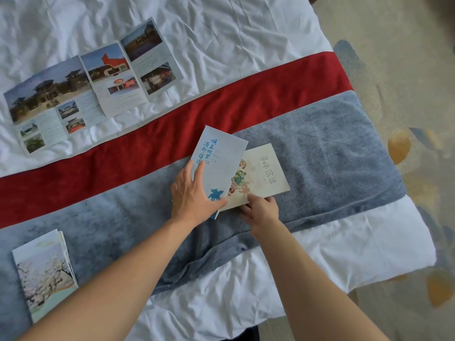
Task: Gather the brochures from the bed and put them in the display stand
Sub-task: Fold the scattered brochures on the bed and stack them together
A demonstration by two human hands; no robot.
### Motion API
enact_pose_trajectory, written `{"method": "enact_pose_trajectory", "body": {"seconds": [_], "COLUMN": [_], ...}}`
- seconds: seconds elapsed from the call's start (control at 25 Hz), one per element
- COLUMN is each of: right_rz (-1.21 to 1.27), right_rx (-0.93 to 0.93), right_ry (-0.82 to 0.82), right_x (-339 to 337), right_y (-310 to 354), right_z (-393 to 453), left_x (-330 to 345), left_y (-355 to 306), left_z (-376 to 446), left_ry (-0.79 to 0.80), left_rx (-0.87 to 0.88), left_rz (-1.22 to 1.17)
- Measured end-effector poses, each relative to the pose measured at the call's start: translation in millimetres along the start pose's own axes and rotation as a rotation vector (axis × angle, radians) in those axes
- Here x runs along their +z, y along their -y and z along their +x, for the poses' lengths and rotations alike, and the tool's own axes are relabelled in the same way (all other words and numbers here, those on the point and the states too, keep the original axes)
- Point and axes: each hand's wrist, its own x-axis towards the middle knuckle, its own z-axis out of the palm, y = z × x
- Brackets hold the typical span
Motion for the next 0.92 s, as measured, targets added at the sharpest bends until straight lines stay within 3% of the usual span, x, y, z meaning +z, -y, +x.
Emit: {"method": "enact_pose_trajectory", "body": {"seconds": [0.16,0.28,0.92], "right_rz": [-0.104,-0.081,0.001], "right_rx": [-0.257,-0.332,-0.22], "right_ry": [-0.192,-0.272,-0.171], "right_x": [-2.9,-14.9,-17.3], "right_y": [15.5,36.6,29.1], "right_z": [5.7,11.6,11.9], "left_x": [-3.2,-9.4,-21.9], "left_y": [6.3,13.6,19.7], "left_z": [0.9,3.9,5.6], "left_ry": [-0.046,-0.11,-0.233], "left_rx": [-0.005,-0.057,-0.21], "left_rz": [-0.014,-0.057,-0.301]}}
